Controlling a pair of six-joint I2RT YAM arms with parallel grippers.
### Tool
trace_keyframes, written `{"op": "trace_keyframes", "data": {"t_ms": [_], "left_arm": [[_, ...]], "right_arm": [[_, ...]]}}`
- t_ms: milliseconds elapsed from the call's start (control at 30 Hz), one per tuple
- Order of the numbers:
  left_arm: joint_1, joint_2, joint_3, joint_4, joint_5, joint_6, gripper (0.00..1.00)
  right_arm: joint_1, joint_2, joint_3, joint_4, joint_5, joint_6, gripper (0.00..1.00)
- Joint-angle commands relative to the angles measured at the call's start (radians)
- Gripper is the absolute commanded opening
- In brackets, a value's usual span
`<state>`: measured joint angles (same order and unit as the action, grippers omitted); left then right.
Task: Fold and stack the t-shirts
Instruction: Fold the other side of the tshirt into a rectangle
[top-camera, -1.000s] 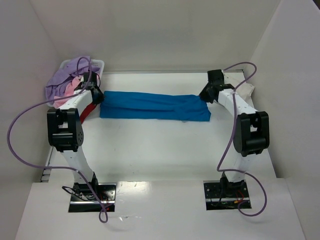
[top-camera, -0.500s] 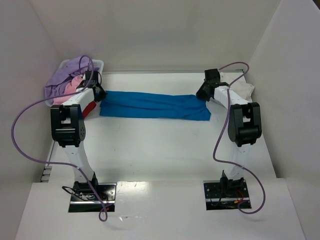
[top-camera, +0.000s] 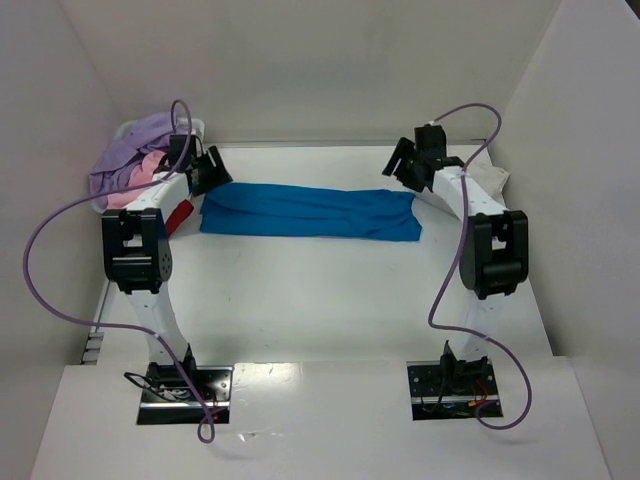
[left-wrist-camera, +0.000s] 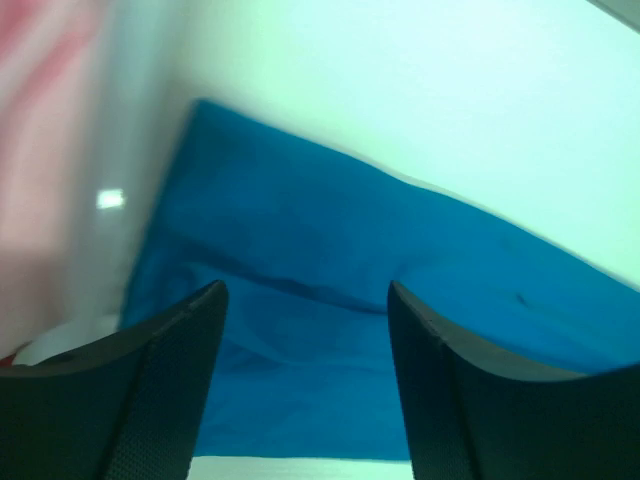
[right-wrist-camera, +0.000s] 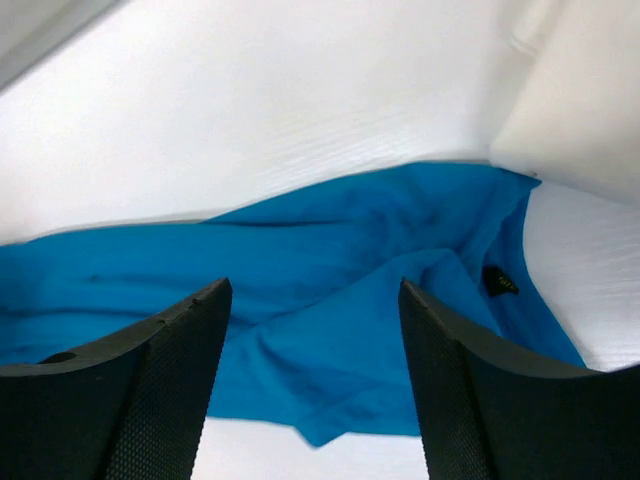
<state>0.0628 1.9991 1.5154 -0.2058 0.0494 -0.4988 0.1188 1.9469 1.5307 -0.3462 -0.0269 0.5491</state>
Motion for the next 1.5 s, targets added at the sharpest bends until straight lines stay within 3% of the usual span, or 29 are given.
{"op": "trace_keyframes", "data": {"t_ms": [0, 67, 167, 433, 1100, 1333, 1467], "left_arm": [[-0.050, -0.060, 0.078, 0.051, 0.223, 0.134, 0.75], [-0.083, -0.074, 0.078, 0.051, 0.295, 0.210, 0.80], [-0.174, -0.097, 0.066, 0.023, 0.287, 0.291, 0.88], [-0.296, -0.088, -0.018, 0.023, 0.264, 0.307, 0.94], [-0.366, -0.026, -0.100, -0.009, 0.098, 0.338, 0.96], [-0.388, 0.006, -0.100, -0.018, 0.055, 0.316, 0.96], [-0.406, 0.015, -0.110, -0.027, 0.032, 0.316, 0.96]], "right_arm": [[-0.005, -0.176, 0.031, 0.049, -0.034, -0.038, 0.74], [0.004, -0.213, -0.015, 0.049, -0.044, -0.038, 0.76], [0.031, -0.267, -0.099, 0.049, -0.056, -0.028, 0.76], [0.182, -0.287, -0.314, 0.073, -0.044, 0.055, 0.76], [0.225, -0.112, -0.330, 0.041, 0.047, 0.121, 0.67], [0.225, -0.092, -0.320, 0.061, 0.068, 0.140, 0.48], [0.225, -0.101, -0.300, 0.061, 0.087, 0.140, 0.24]]}}
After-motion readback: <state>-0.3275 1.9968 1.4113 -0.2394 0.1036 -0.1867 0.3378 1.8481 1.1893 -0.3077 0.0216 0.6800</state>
